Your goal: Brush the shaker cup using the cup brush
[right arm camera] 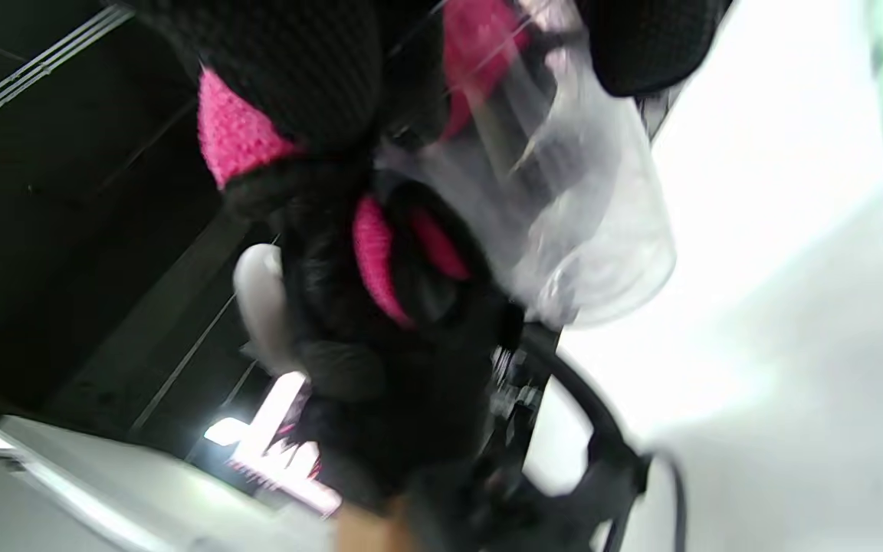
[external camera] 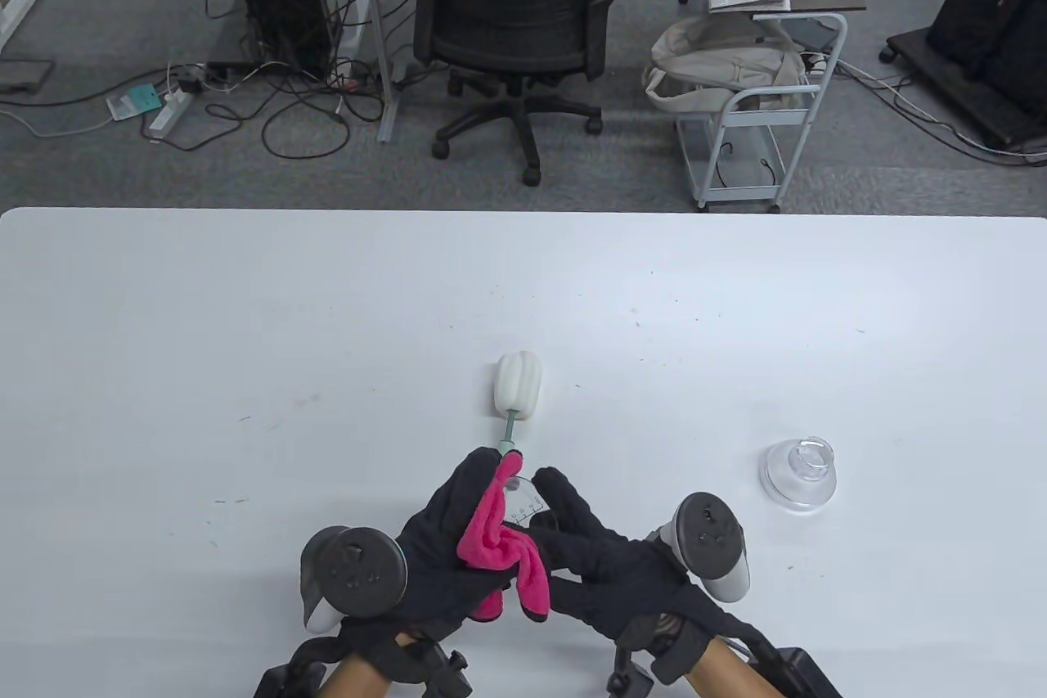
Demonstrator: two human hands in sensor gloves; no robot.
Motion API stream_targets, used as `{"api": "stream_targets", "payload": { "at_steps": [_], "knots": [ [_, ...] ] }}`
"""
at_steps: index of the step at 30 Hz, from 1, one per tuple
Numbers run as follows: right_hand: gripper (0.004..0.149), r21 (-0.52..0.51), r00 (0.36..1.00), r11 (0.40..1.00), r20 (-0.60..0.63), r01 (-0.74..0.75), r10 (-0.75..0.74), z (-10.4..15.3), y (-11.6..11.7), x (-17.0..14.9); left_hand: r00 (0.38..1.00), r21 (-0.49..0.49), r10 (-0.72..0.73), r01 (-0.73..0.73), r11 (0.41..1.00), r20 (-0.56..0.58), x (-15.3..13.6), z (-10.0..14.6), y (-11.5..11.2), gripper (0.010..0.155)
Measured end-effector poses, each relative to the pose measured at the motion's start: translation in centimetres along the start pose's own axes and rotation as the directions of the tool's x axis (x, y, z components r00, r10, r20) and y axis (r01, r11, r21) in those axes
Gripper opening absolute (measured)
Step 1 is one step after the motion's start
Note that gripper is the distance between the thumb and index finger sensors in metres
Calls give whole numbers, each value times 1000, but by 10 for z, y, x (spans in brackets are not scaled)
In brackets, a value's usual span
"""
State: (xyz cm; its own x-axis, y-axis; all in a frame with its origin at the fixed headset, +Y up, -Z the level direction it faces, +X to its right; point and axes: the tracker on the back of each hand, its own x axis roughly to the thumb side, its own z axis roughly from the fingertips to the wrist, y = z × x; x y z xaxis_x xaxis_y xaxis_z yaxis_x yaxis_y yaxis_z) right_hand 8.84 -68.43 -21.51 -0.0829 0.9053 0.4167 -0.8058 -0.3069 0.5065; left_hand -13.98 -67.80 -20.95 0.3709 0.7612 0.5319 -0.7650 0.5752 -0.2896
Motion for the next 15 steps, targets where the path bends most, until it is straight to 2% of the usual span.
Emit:
{"api": "stream_targets", "payload": {
  "at_steps": [2,4,6,7,9,11,12,14,15],
  "knots": [
    [45,-55,989,988,17,-146,148,1,3,6,1000,-9,4,-4,1000,13,1,-1,-3,86],
    [43,-78,960,959,44,-272,276,2,5,12,997,-22,73,-72,997,29,0,-1,-4,82],
    [38,-89,949,950,73,-299,305,4,5,16,975,-61,218,-216,975,30,-5,-2,-6,78],
    [37,-66,957,960,84,-272,277,4,3,19,945,-48,326,-326,944,-3,-10,-2,-6,74],
    [36,-17,974,984,144,-177,177,3,-7,22,828,-6,560,-560,828,-38,-20,-3,-6,67],
    [33,33,980,998,191,47,-53,3,-17,24,636,-31,761,-770,638,-132,-28,-4,-13,66],
    [33,13,970,992,207,128,-127,4,-20,24,561,-70,807,-827,558,-183,-30,-4,-19,66],
    [33,-102,945,965,249,243,-212,8,-28,22,373,-237,901,-917,322,-219,-32,-8,-35,69],
    [33,-135,940,957,264,256,-214,10,-30,21,316,-271,922,-929,252,-223,-32,-8,-38,70]
  ]
}}
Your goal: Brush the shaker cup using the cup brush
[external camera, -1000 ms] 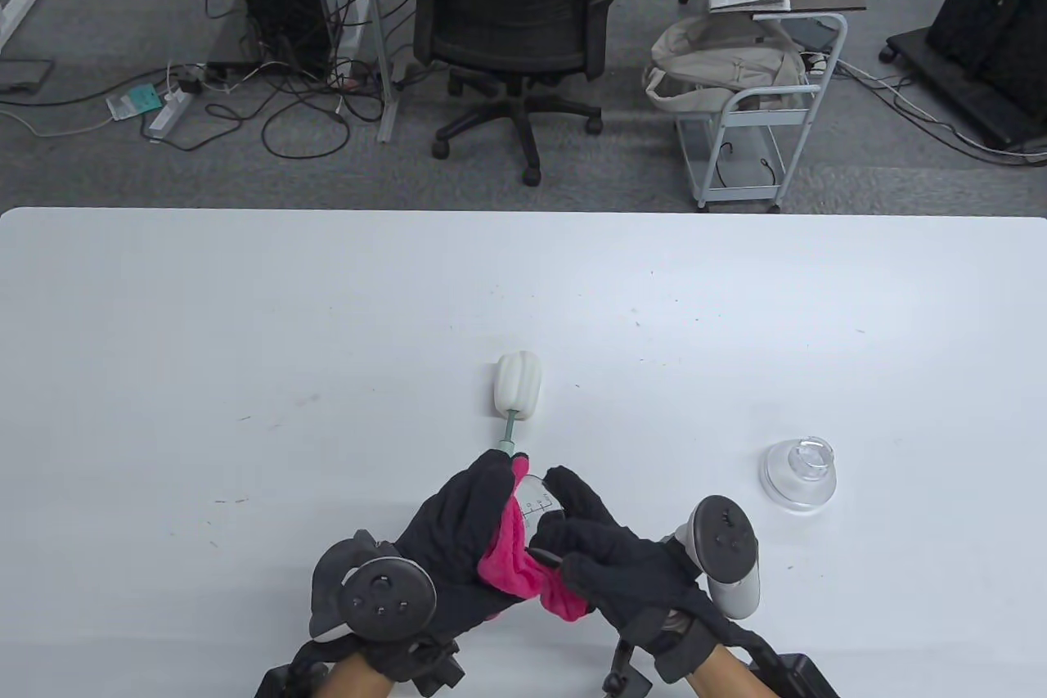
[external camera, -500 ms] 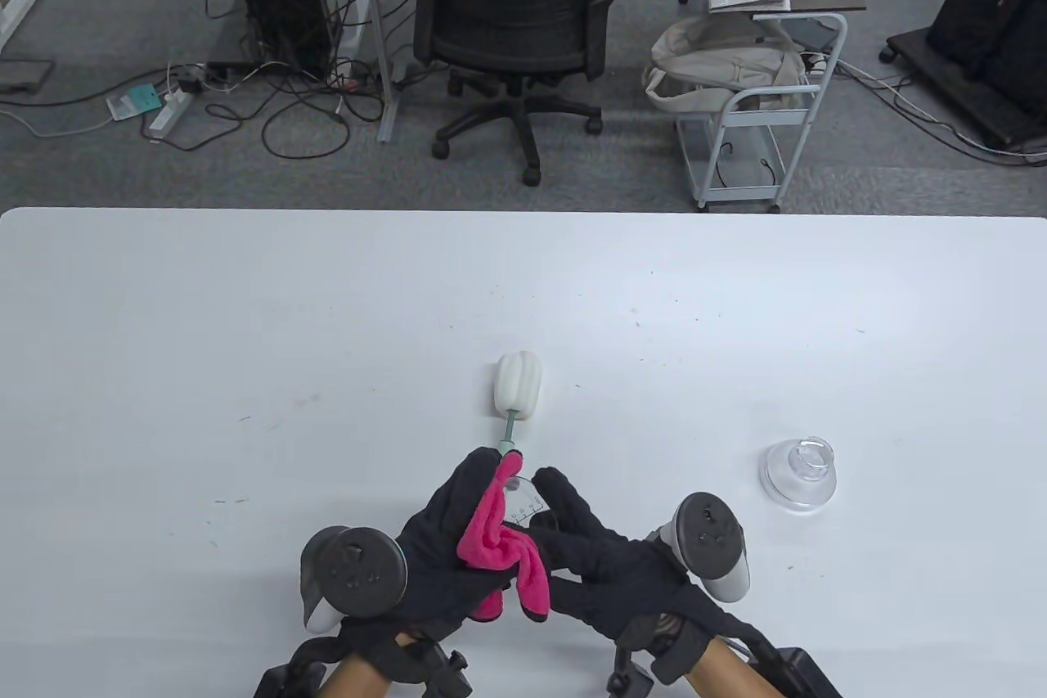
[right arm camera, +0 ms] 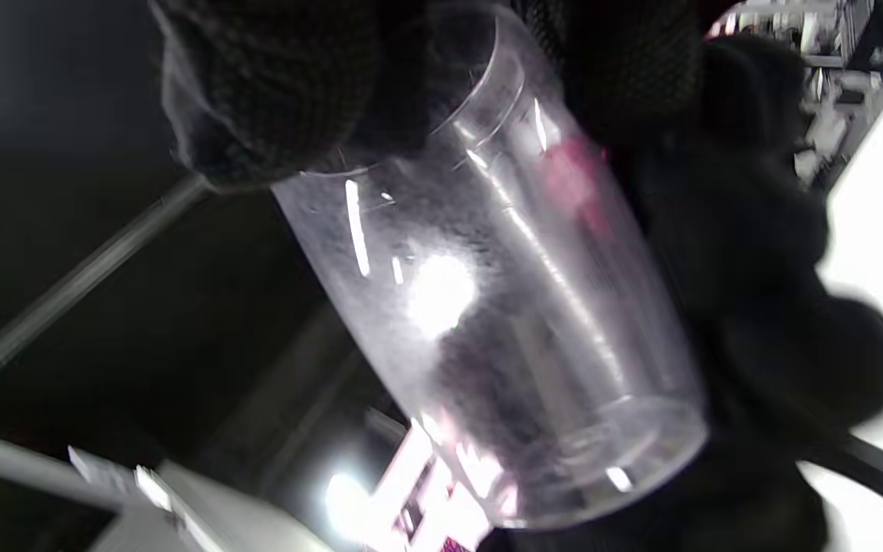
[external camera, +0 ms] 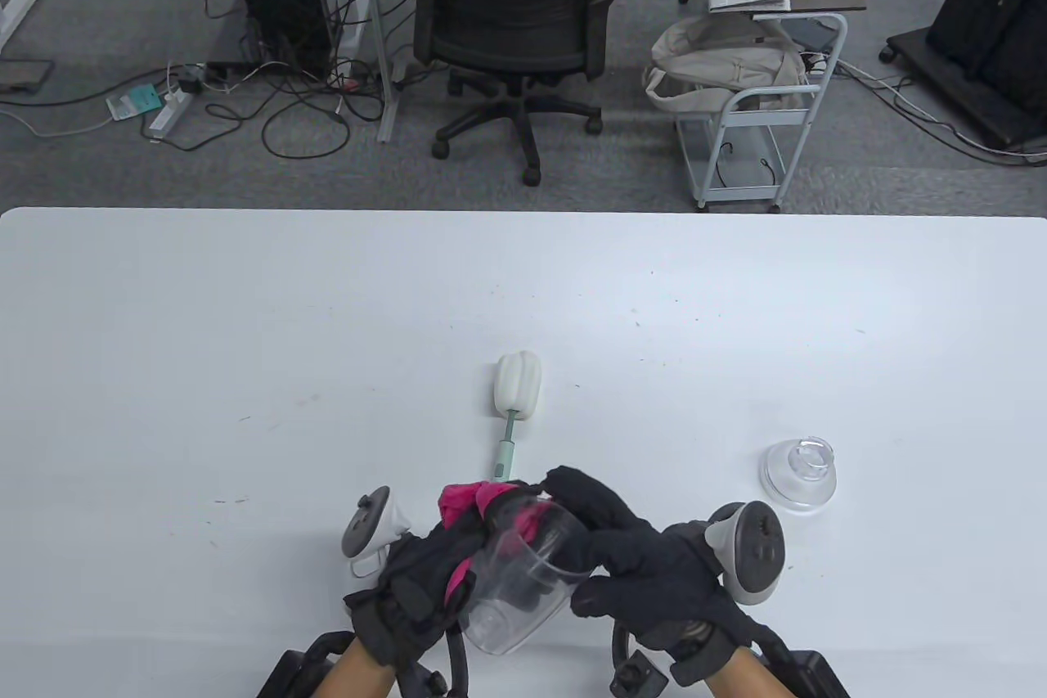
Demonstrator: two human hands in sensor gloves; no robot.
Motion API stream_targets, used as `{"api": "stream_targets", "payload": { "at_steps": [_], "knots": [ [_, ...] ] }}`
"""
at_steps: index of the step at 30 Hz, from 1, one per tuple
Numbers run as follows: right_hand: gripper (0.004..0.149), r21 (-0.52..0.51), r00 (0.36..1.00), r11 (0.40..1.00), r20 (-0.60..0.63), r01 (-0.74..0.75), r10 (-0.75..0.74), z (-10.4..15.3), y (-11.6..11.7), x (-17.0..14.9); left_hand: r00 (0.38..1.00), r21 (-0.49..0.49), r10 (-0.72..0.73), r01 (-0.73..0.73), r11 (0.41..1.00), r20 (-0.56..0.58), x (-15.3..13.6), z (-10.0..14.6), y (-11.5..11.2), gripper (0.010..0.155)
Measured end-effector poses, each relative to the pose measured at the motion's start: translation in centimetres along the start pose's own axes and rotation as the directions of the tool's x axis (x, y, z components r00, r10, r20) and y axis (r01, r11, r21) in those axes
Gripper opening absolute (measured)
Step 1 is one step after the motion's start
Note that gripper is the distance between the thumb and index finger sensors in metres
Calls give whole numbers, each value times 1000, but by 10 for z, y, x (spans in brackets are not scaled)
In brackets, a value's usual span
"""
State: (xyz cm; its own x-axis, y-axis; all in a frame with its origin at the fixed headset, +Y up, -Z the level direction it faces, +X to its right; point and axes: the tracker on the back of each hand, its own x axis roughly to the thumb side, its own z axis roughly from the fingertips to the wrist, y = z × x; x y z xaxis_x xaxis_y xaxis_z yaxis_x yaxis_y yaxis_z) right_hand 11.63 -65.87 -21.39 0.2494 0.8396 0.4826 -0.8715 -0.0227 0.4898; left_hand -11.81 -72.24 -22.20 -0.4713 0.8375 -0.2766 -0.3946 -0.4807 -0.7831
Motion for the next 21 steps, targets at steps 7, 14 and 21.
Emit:
{"api": "stream_targets", "payload": {
  "at_steps": [7,14,21],
  "knots": [
    [33,-302,411,565,444,-768,796,14,35,36,977,108,111,-132,985,181,-6,0,-3,73],
    [34,-425,-122,129,515,-896,848,18,74,40,958,187,183,-226,956,220,-10,5,-1,79],
    [32,-254,33,129,352,-958,936,7,71,28,963,323,-257,218,921,83,4,8,-8,75]
  ]
}}
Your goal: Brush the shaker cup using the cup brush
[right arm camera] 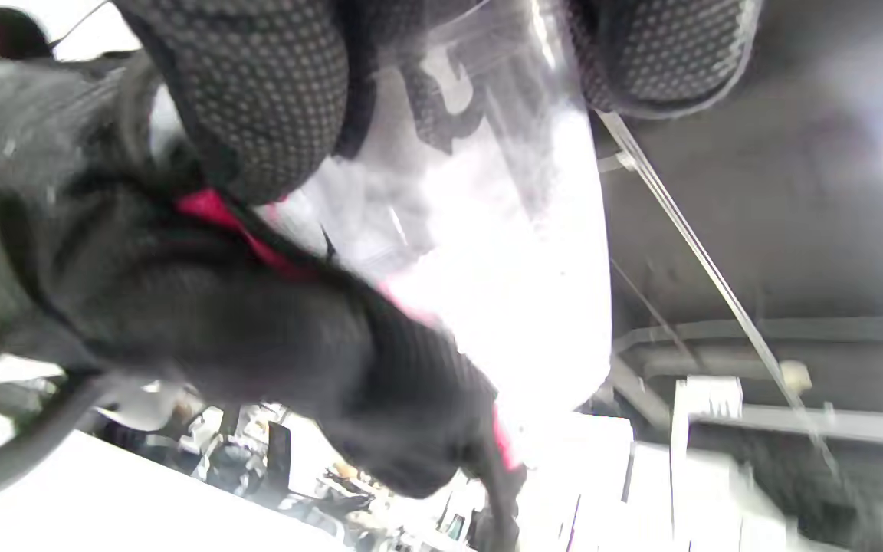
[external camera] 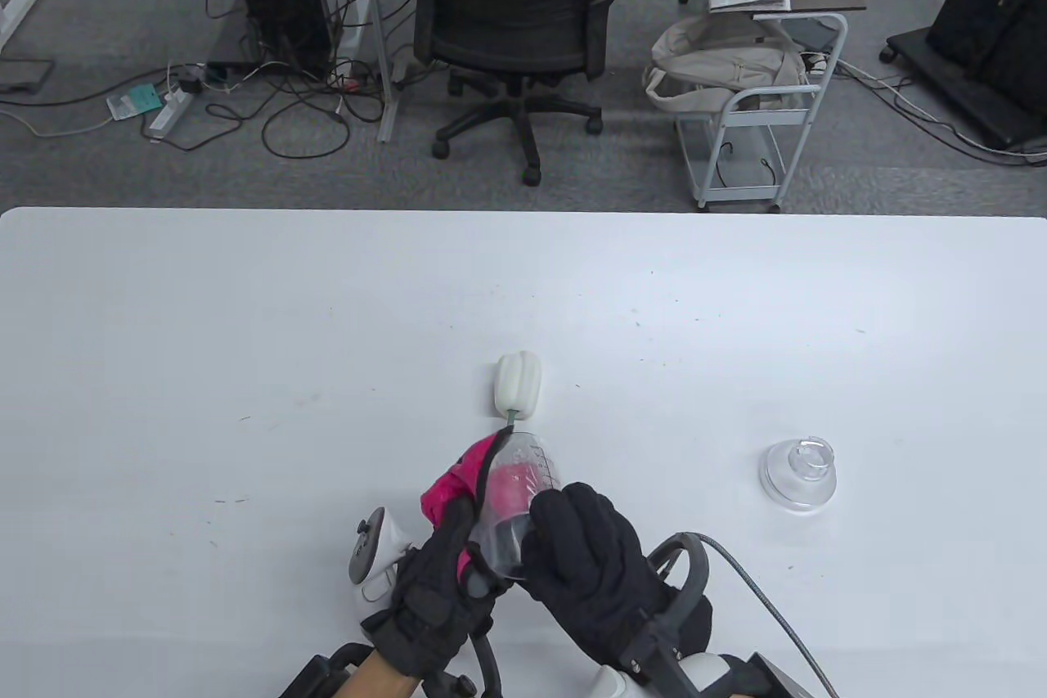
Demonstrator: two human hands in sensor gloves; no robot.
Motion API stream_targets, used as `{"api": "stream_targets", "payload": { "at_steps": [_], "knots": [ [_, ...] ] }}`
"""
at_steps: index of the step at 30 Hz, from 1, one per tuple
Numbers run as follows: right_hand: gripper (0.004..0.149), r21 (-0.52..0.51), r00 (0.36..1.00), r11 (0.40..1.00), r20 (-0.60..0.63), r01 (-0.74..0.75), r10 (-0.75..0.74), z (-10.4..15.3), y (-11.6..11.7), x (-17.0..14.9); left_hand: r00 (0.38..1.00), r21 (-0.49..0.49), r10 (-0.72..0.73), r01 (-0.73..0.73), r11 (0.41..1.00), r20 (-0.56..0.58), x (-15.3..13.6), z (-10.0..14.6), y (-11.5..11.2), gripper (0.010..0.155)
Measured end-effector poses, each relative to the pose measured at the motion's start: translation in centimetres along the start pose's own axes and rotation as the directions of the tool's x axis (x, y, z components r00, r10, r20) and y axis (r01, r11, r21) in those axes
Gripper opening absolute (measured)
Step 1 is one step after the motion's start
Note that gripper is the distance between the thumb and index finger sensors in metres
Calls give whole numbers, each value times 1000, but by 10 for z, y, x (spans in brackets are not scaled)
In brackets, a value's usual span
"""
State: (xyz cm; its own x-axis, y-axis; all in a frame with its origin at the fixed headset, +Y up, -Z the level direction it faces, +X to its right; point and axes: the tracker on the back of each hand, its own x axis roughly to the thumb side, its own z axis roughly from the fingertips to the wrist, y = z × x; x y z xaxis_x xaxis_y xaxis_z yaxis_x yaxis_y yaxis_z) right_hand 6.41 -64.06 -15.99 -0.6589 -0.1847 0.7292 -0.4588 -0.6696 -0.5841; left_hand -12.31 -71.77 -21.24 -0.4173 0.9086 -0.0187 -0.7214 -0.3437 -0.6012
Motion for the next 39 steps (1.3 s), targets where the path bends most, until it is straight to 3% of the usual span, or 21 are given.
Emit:
{"api": "stream_targets", "payload": {
  "at_steps": [1,3,4,5,6,8,10,12,14,16,17,18,22,24,26,27,30,31,34,36,39],
  "knots": [
    [33,2,994,996,-62,89,-89,0,0,-5,997,20,-83,83,996,8,3,1,1,73],
    [33,-14,891,921,-249,389,-380,2,3,-22,949,94,-315,312,946,25,12,2,3,71],
    [33,-71,752,820,-360,568,-552,5,7,-33,924,93,-381,376,922,38,17,3,2,71],
    [33,-91,678,761,-396,642,-619,6,10,-38,912,87,-407,402,912,52,20,2,1,71],
    [33,-176,430,559,-468,811,-772,12,16,-50,884,60,-463,460,886,67,26,3,-2,69],
    [34,-302,249,431,-491,850,-835,20,22,-70,825,44,-549,548,835,134,32,3,-8,65],
    [35,-374,102,318,-496,871,-862,26,24,-79,632,32,-736,753,657,242,38,2,-19,64],
    [36,-458,63,335,-513,823,-856,32,24,-82,338,71,-899,926,370,277,42,5,-34,62],
    [36,-509,0,321,-534,799,-846,34,26,-77,-101,155,-963,986,-63,249,39,9,-52,62],
    [36,-493,-55,269,-547,827,-835,35,31,-66,-398,272,-894,901,-339,205,38,13,-63,69],
    [36,-490,-69,260,-557,832,-828,37,35,-63,-464,310,-866,865,-395,189,39,15,-66,73],
    [36,-481,-95,226,-556,847,-826,38,37,-61,-471,308,-863,861,-404,183,41,17,-67,75],
    [37,-463,-106,201,-556,863,-825,39,39,-55,-337,376,-921,893,-247,194,45,18,-64,62],
    [38,-454,-71,230,-555,861,-829,39,39,-55,-360,375,-919,884,-279,164,44,16,-61,58],
    [39,-423,-20,264,-559,867,-829,37,38,-55,-352,359,-929,887,-291,117,47,12,-54,76],
    [38,-404,26,303,-564,863,-825,37,37,-56,-253,319,-961,925,-208,109,50,10,-48,84],
    [36,-314,200,407,-526,857,-827,30,28,-63,189,104,-966,972,209,176,51,3,-27,94],
    [35,-285,244,426,-503,859,-829,28,26,-65,285,73,-940,950,303,188,50,1,-22,96],
    [34,-287,212,360,-440,888,-873,27,23,-75,639,-135,-749,769,625,175,47,-5,-3,97],
    [33,-290,176,316,-421,903,-890,28,24,-80,722,-199,-675,691,695,151,45,-6,0,96],
    [33,-330,122,278,-422,902,-899,33,30,-87,700,-194,-699,713,674,145,45,-5,1,95]
  ]
}}
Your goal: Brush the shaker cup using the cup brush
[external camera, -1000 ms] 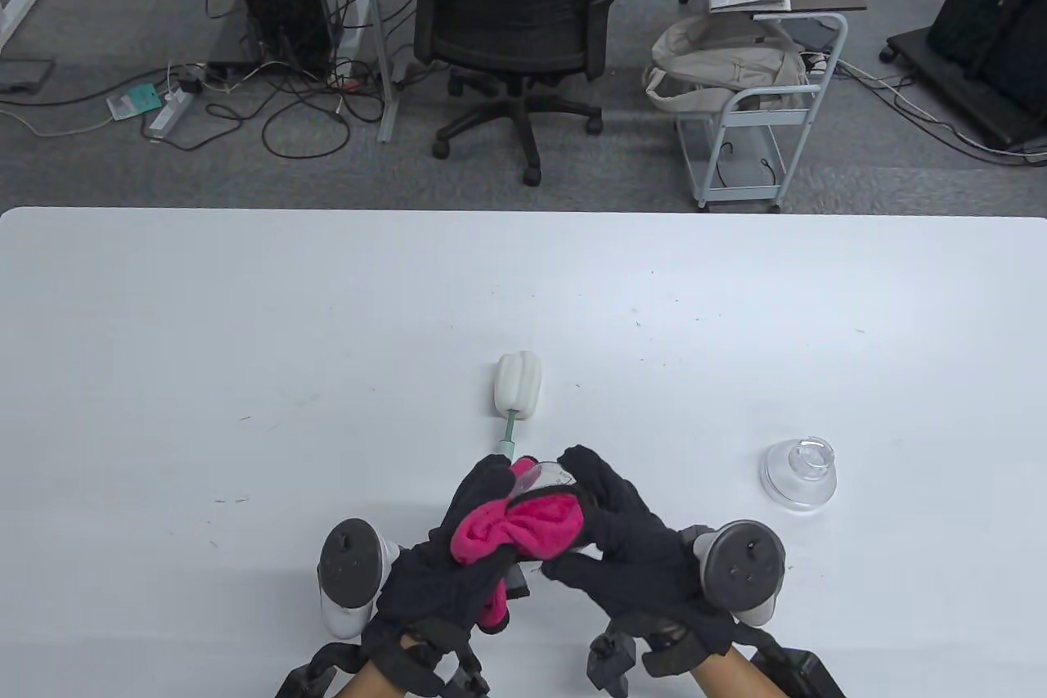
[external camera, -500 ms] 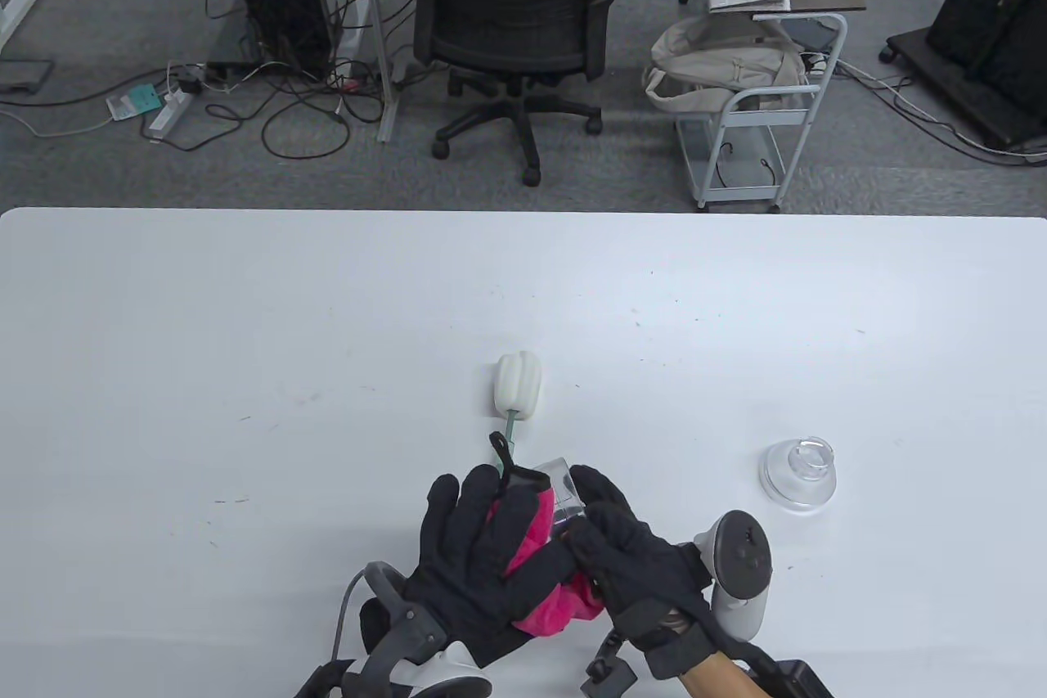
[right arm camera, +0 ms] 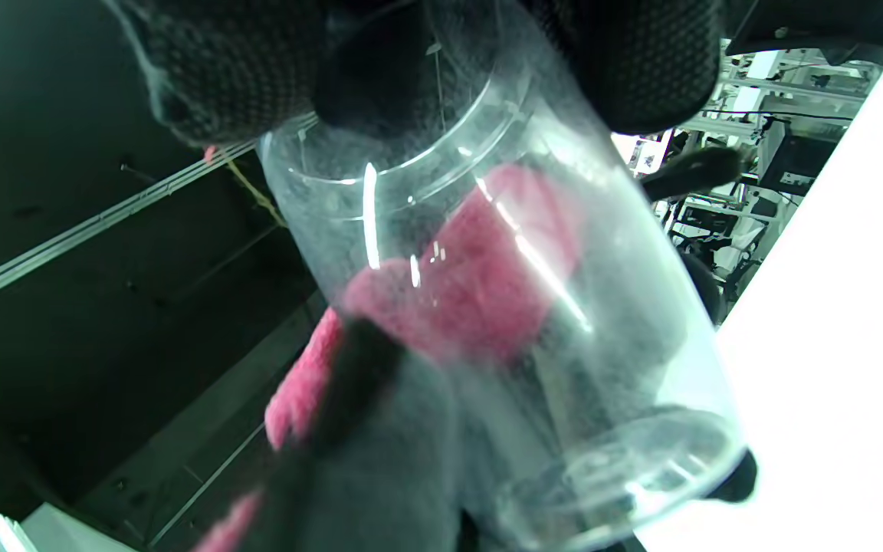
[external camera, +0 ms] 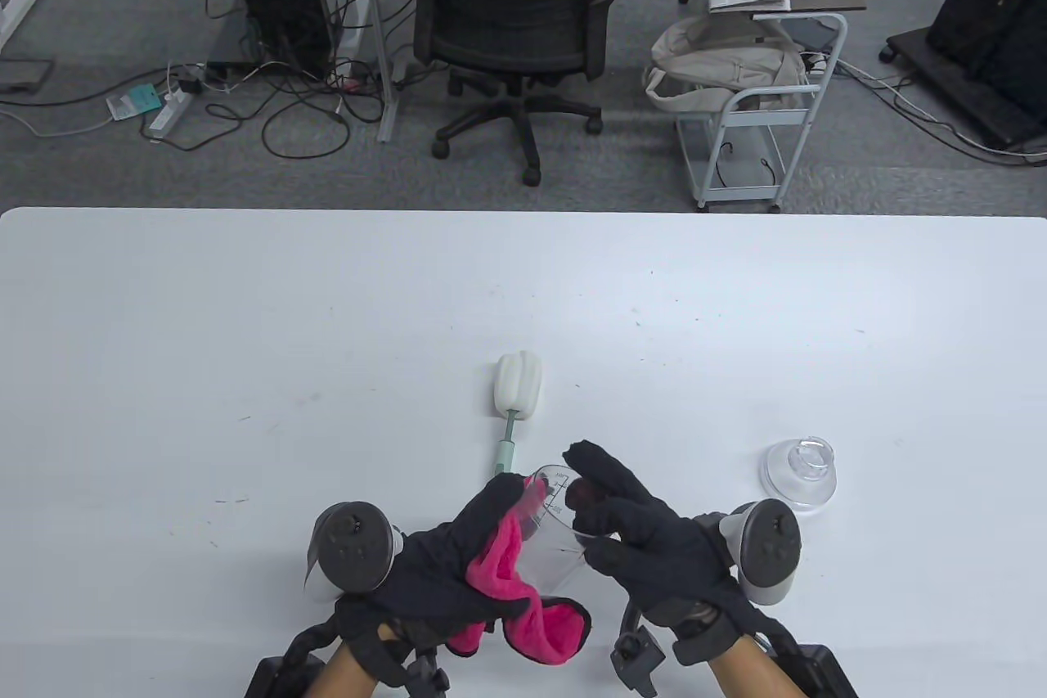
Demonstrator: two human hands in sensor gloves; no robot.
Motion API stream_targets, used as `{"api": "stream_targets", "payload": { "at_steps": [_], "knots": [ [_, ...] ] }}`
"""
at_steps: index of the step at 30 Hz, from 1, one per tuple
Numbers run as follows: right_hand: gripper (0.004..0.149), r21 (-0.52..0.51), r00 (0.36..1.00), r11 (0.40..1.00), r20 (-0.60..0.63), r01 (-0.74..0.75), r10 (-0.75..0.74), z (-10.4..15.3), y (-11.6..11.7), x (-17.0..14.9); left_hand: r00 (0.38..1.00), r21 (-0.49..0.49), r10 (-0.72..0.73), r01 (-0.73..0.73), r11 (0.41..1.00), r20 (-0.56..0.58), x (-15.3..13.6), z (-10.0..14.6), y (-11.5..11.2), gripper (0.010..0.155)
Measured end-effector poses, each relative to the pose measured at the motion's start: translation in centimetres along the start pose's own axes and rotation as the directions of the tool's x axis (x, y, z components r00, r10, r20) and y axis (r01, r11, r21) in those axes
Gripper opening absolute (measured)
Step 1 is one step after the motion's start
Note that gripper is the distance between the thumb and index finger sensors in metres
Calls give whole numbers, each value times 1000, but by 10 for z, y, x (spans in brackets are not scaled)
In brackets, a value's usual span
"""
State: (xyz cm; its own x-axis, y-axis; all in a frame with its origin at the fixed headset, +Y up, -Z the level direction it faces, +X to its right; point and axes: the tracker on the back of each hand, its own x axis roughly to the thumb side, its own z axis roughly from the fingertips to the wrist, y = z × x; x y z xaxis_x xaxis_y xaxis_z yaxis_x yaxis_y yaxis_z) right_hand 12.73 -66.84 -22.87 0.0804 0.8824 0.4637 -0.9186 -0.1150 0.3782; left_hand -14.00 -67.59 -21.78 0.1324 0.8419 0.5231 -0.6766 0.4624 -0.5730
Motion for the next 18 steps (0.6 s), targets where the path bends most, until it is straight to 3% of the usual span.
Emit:
{"api": "stream_targets", "payload": {
  "at_steps": [6,9,12,15,18],
  "knots": [
    [34,-61,968,975,-121,212,-218,1,-6,-16,993,26,-112,111,994,45,10,3,-6,96],
    [35,-88,933,949,-179,301,-313,0,-8,-22,977,85,-203,197,977,69,15,5,-8,94],
    [35,-85,871,899,-227,429,-436,1,-11,-29,912,215,-406,386,897,54,18,7,-9,92],
    [35,-82,877,896,-182,436,-444,-1,-19,-26,904,286,-427,416,864,-24,17,8,-9,82],
    [36,-146,939,936,-84,319,-333,-2,-33,-10,893,350,-429,449,822,-137,15,12,-3,69]
  ]
}}
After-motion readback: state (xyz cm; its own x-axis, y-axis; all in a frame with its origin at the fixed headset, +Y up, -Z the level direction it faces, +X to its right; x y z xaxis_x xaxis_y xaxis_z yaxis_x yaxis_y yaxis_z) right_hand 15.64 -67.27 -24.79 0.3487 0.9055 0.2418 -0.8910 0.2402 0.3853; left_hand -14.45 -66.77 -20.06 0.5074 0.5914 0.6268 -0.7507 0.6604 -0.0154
